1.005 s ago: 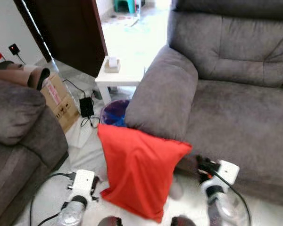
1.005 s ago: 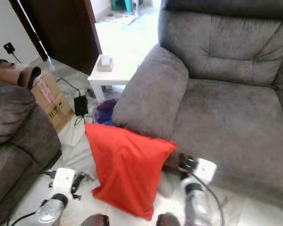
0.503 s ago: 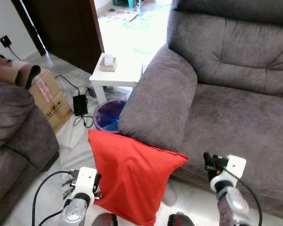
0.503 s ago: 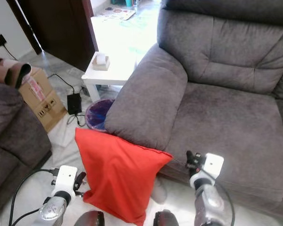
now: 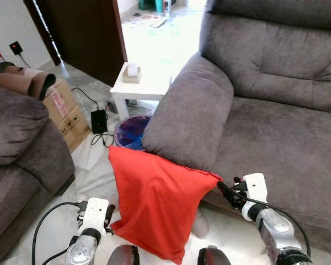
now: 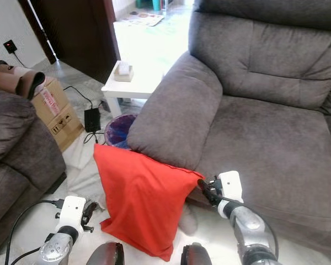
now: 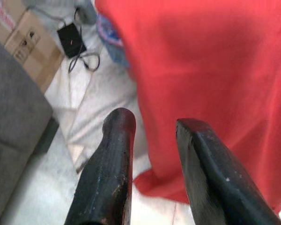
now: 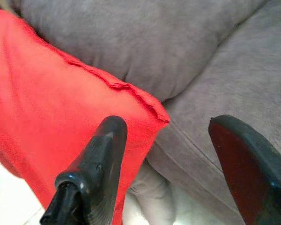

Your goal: Move the pillow to the sofa from floor

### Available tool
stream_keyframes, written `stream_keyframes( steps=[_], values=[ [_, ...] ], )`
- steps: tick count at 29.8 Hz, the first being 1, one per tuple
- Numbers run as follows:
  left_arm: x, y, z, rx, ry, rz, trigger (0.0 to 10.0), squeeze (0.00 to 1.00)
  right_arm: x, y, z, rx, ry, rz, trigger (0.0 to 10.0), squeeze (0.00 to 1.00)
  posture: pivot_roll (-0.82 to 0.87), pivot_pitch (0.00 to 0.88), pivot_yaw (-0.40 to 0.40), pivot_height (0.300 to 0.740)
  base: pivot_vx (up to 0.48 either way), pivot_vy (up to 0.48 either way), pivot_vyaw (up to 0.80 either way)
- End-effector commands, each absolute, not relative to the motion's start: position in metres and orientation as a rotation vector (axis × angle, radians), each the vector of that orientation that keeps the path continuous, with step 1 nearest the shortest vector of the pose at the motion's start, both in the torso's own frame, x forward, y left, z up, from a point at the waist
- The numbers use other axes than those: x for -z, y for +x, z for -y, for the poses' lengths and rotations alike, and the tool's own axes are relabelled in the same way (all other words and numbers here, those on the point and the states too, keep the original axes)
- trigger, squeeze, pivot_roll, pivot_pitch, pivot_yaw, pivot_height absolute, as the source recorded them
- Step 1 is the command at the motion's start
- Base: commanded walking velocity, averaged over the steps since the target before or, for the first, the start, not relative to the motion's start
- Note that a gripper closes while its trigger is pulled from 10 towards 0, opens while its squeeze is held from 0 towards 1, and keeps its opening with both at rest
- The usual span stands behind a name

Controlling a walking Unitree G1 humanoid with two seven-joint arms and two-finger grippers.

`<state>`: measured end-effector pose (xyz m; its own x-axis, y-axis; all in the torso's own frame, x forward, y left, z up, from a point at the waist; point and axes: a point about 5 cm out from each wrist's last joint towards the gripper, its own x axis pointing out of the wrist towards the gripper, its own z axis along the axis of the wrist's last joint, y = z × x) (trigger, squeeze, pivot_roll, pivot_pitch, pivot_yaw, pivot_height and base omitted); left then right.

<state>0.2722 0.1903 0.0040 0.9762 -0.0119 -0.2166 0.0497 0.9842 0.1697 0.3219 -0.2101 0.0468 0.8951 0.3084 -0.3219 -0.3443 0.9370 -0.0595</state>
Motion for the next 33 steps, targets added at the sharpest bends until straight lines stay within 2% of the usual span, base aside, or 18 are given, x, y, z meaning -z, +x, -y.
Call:
stream_keyframes(
  steps=[1,7,19,25,26,27,28,33],
  values=[
    [0.0,0.265,-0.196,0.023,0.171,-0.224,10.0,0.0,-0.049,0.324,0.208,-0.365,-0.127,-0.316,10.0,1.0,0.11,0.21,0.058,0.632,0.0,0.0,0.0],
    [-0.001,0.26,-0.193,0.065,0.195,-0.196,10.0,0.0,-0.057,0.329,0.203,-0.436,-0.154,-0.288,10.0,1.0,0.13,0.23,0.064,0.632,0.0,0.0,0.0],
    [-0.007,0.251,-0.191,0.109,0.211,-0.13,10.0,0.0,-0.073,0.342,0.208,-0.38,-0.147,-0.26,10.0,1.0,0.19,0.301,0.073,0.632,0.0,0.0,0.0],
    [-0.011,0.249,-0.188,0.124,0.212,-0.105,10.0,0.0,-0.077,0.347,0.208,-0.335,-0.08,-0.259,10.0,1.0,0.2,0.323,0.079,0.632,0.0,0.0,0.0],
    [-0.012,0.249,-0.188,0.126,0.212,-0.102,10.0,0.0,-0.077,0.347,0.207,-0.328,-0.065,-0.264,10.0,0.93,0.21,0.326,0.079,0.632,0.0,0.0,0.0],
    [-0.012,0.249,-0.188,0.128,0.211,-0.1,10.0,0.0,-0.076,0.347,0.206,-0.324,-0.022,-0.267,10.0,0.93,0.21,0.328,0.079,0.632,0.0,0.0,0.0],
    [-0.014,0.249,-0.188,0.131,0.21,-0.096,10.0,0.0,-0.077,0.349,0.206,-0.302,0.084,-0.265,10.0,0.0,0.21,0.331,0.079,0.632,0.0,0.0,0.0],
    [-0.017,0.248,-0.187,0.139,0.209,-0.091,10.0,0.0,-0.08,0.351,0.206,-0.268,0.199,-0.24,10.0,0.0,0.22,0.334,0.082,0.632,0.0,0.0,0.0]
  ],
)
